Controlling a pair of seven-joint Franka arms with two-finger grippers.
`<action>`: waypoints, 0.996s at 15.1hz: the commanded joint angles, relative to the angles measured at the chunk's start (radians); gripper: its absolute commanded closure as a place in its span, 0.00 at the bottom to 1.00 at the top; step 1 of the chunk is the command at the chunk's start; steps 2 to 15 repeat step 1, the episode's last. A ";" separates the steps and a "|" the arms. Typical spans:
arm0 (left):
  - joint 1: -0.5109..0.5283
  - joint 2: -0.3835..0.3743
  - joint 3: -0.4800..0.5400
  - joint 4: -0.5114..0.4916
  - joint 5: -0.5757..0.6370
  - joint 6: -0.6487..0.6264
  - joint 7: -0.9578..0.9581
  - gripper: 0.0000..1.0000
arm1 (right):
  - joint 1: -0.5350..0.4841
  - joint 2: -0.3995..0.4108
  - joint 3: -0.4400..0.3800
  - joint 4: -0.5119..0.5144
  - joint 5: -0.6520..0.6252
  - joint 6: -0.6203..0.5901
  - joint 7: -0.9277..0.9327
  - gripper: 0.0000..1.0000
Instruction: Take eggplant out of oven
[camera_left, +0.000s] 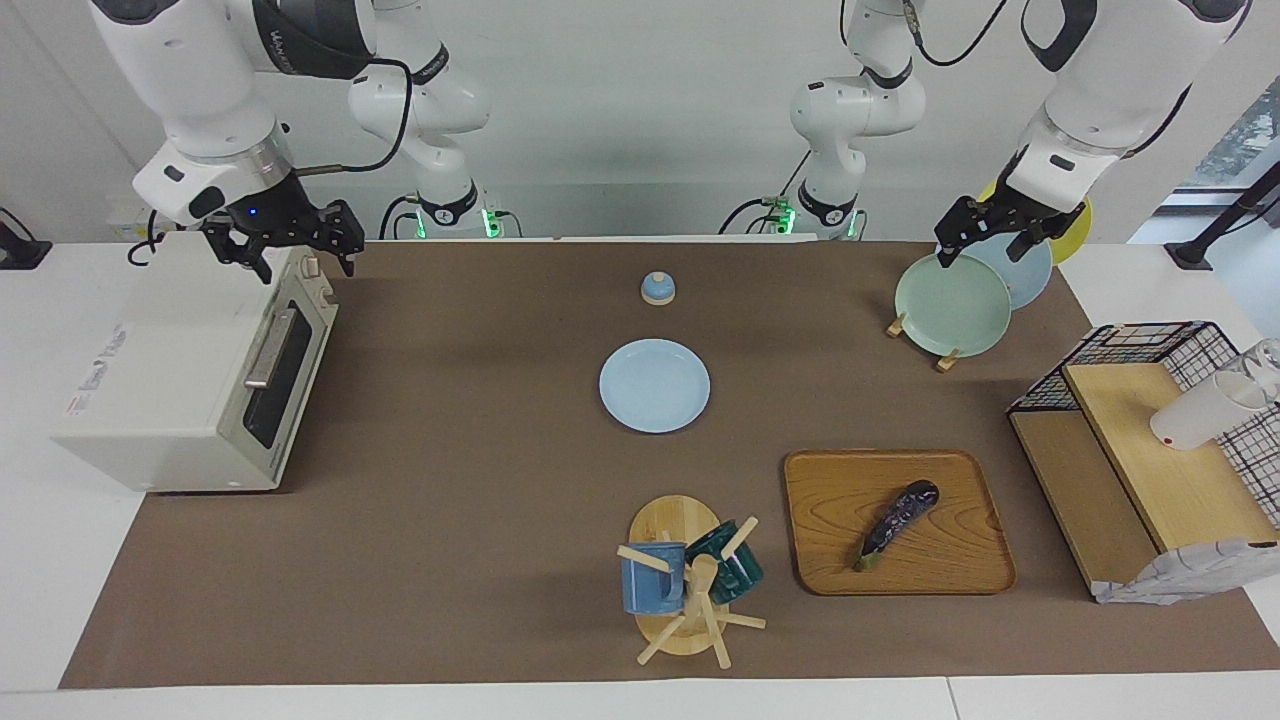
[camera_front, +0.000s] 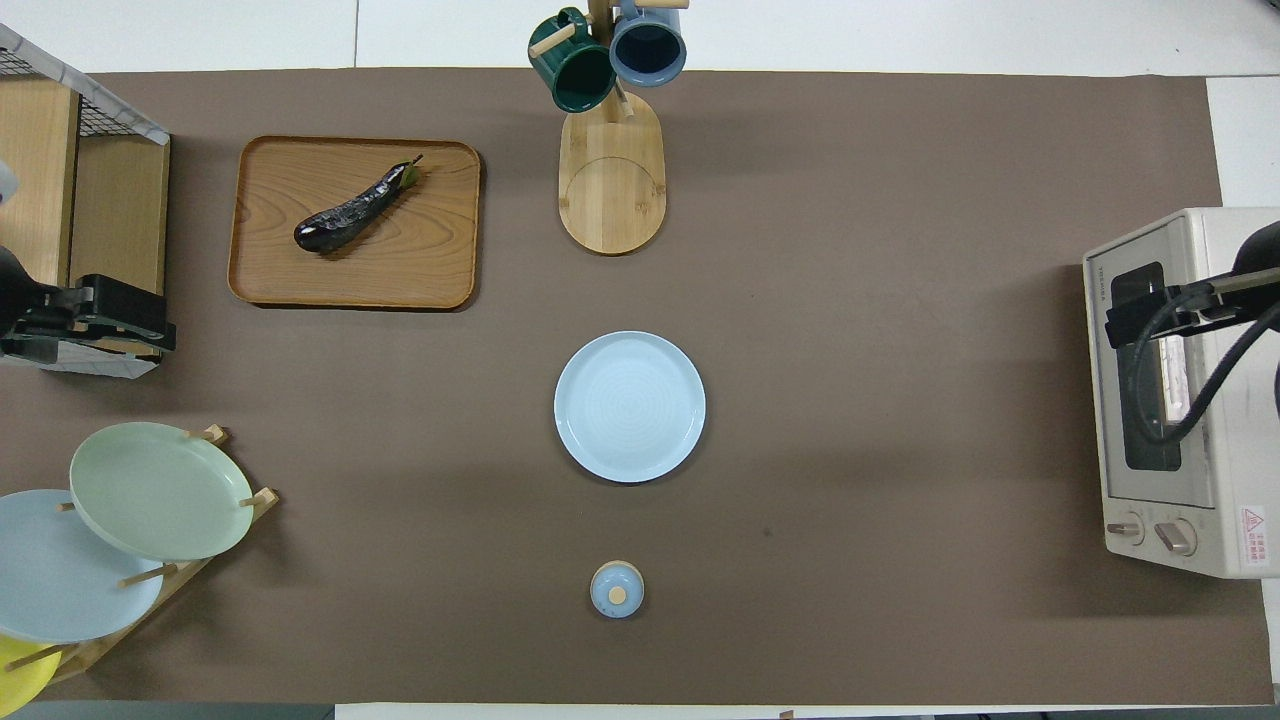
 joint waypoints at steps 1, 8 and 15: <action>0.018 -0.005 -0.006 -0.009 -0.015 0.010 0.013 0.00 | -0.009 0.005 0.004 0.013 0.023 -0.019 0.006 0.00; 0.018 -0.005 -0.006 -0.009 -0.015 0.010 0.013 0.00 | -0.009 0.005 0.004 0.013 0.023 -0.019 0.006 0.00; 0.018 -0.005 -0.006 -0.009 -0.015 0.010 0.013 0.00 | -0.009 0.005 0.004 0.013 0.023 -0.019 0.006 0.00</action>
